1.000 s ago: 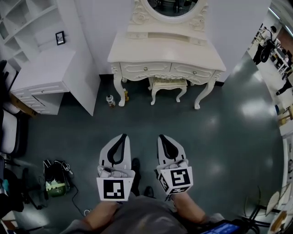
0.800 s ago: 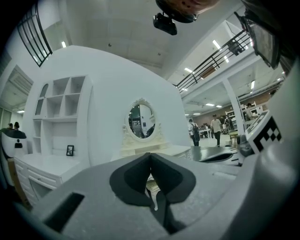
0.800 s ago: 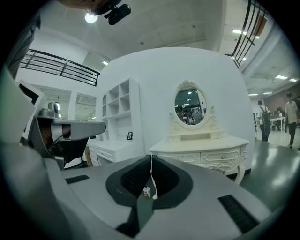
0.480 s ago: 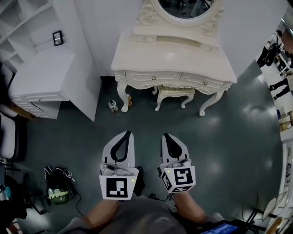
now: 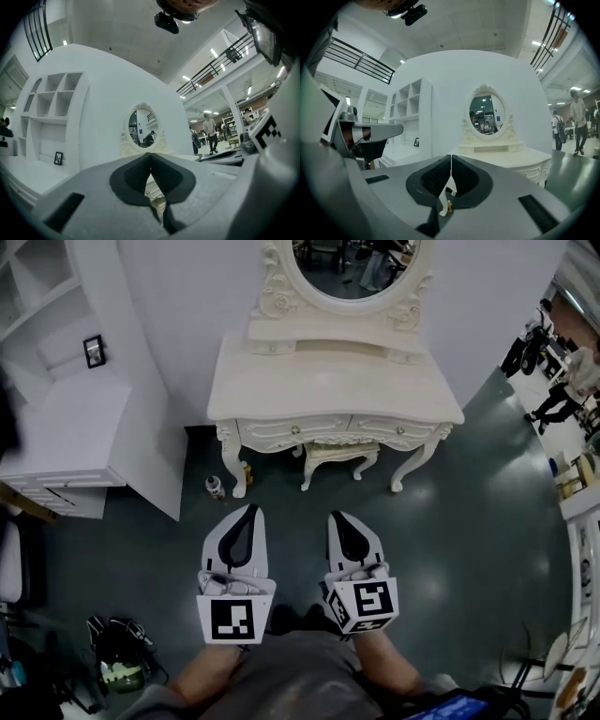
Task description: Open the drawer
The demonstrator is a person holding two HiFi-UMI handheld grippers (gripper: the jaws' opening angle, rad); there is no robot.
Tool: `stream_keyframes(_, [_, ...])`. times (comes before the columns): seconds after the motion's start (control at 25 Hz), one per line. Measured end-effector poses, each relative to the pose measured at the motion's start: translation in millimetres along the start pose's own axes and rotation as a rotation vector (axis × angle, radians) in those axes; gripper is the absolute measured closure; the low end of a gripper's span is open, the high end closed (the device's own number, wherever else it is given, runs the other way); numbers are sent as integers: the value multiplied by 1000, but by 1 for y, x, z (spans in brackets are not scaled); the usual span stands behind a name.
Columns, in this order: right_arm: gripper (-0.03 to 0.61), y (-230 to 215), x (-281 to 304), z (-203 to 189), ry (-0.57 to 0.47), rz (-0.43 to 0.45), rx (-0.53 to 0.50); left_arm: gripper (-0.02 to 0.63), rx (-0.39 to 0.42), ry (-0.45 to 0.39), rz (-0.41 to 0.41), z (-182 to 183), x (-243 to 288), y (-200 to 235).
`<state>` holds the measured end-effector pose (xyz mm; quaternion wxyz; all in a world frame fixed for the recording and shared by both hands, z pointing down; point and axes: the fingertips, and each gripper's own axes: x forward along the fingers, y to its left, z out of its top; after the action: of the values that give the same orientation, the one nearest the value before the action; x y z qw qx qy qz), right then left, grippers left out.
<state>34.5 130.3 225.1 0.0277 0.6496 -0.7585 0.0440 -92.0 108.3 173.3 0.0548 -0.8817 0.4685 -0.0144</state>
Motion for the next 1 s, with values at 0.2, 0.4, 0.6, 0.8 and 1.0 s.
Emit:
stream_keyframes(0.2, [563, -18, 9, 1, -10, -36, 1, 598, 6, 0, -27, -2, 19, -6])
stream_keyframes(0.4, [563, -38, 30, 4, -25, -53, -7, 598, 22, 20, -41, -9, 48, -11])
stream_keyframes(0.6, [564, -68, 63, -3, -2, -37, 9, 598, 22, 55, -44, -19, 95, -17])
stream_keyframes(0.8, [564, -99, 107, -19, 36, -8, 41, 598, 41, 111, -47, -41, 146, -20])
stream_keyframes(1.0, [563, -125, 150, -20, 43, 40, 58, 598, 56, 133, -16, -44, 192, -19])
